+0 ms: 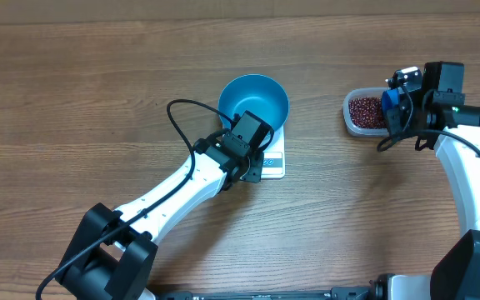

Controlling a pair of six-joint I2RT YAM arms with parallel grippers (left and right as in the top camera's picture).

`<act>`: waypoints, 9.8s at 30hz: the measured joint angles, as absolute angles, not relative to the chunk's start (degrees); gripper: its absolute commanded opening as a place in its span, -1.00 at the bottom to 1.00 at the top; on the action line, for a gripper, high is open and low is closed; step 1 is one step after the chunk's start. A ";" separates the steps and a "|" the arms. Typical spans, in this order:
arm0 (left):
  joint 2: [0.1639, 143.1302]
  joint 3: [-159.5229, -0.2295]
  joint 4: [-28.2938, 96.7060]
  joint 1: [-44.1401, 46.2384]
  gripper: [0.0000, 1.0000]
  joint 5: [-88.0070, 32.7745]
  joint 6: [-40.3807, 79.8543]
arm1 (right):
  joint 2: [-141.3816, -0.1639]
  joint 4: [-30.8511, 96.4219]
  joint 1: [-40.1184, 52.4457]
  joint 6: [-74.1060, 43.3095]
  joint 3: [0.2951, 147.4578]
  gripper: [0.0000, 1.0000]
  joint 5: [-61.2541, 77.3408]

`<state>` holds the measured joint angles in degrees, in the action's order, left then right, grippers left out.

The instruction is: Scoop item into bowl and weigh 150g on scale

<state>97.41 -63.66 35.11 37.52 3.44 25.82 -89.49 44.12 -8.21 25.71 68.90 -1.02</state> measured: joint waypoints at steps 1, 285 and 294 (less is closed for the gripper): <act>97.43 -63.66 35.46 37.52 0.40 3.40 25.69 | -89.49 44.14 -8.21 25.71 68.90 -0.93 -1.04; 89.71 -65.23 46.63 37.15 0.99 1.06 23.55 | -114.93 68.71 -20.38 20.97 91.37 -0.93 35.29; 89.71 -65.23 46.63 37.15 0.99 1.06 23.55 | -114.93 69.47 -24.95 23.05 91.37 -0.93 40.91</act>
<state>89.71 -65.23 46.63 37.15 1.06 23.55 -114.93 69.47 -24.95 23.05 91.37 40.91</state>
